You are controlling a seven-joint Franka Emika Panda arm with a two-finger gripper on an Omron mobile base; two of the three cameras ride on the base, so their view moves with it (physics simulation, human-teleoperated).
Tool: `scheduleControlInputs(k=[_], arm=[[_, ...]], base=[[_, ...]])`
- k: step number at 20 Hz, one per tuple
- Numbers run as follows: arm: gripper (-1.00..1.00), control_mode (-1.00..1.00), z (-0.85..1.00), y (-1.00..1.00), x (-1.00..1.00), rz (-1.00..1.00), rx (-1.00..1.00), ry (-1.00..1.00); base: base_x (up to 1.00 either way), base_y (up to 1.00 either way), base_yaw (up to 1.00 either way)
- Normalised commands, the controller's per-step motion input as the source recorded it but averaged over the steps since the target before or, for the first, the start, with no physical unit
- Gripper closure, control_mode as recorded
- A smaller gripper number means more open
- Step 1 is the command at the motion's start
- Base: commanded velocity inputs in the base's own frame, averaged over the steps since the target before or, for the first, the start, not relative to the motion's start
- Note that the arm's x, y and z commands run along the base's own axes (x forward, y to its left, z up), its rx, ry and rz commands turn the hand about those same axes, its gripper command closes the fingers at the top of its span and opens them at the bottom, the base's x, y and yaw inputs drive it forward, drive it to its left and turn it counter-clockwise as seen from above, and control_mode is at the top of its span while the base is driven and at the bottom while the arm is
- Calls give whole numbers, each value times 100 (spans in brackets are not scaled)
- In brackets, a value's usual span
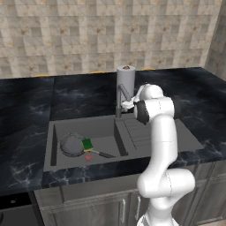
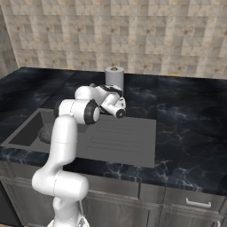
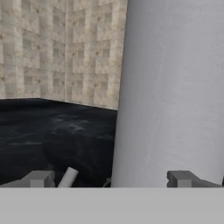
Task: Pick the pan and sponge and place them into the sink. Then turn on the water.
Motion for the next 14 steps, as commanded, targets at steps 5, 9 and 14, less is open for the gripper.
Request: scheduleControlInputs(k=[5, 9, 14], arm=[[-100, -100, -52, 0, 32, -7, 0, 0], [-100, -100, -64, -11, 27, -9, -1, 0], [-100, -100, -65, -67, 23, -12, -1, 0]], base=[[0, 0, 0], [0, 0, 0], [0, 0, 0]])
